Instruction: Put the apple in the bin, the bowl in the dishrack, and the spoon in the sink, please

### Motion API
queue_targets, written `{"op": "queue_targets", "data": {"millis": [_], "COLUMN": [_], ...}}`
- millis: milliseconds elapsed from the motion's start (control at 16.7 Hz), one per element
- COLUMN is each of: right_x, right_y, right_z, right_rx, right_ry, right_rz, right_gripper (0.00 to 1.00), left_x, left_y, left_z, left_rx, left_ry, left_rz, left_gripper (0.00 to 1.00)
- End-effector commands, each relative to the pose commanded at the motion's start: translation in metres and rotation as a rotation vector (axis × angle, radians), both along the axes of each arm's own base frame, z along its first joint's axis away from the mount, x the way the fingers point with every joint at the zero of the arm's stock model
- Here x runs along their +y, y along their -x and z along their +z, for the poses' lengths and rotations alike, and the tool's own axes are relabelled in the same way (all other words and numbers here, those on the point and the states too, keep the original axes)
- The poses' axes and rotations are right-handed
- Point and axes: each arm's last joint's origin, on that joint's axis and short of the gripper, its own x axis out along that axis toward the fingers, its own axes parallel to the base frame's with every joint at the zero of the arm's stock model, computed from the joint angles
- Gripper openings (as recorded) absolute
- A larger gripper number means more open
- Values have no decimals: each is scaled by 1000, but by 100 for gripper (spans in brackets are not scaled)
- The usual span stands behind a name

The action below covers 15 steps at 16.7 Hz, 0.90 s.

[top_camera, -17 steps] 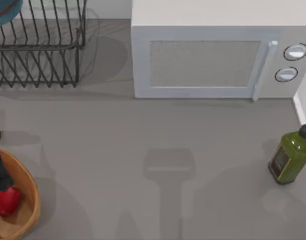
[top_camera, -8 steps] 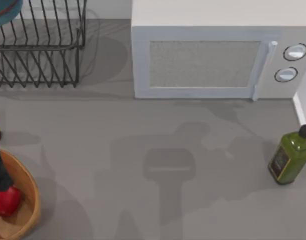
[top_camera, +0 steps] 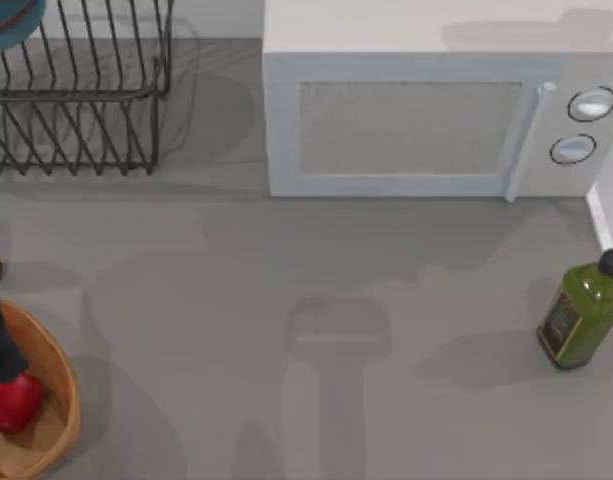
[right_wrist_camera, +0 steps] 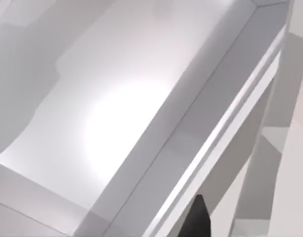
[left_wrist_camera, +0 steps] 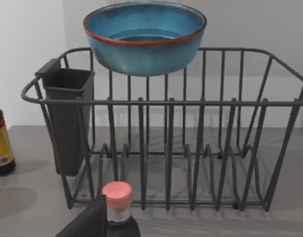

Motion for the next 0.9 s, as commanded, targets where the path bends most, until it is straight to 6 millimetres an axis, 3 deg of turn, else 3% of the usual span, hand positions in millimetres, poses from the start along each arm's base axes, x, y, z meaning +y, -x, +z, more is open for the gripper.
{"op": "queue_targets", "data": {"millis": [300,540,660,900], "right_x": [0,3,4,4], "right_y": [-49,-67,-70,-70], "right_z": [-77,-136,-150,-152], "right_rx": [193,345,385,391], "right_ry": [-75,-128,-140,-142], "right_rz": [15,27,31,31], "right_gripper": [0,0,0,0], "left_x": [0,0,0,0], "left_y": [0,0,0,0], "left_z": [0,0,0,0], "left_rx": [0,0,0,0], "left_ry": [0,0,0,0], "left_rz": [0,0,0,0], "left_gripper": [100,100,100,100]}}
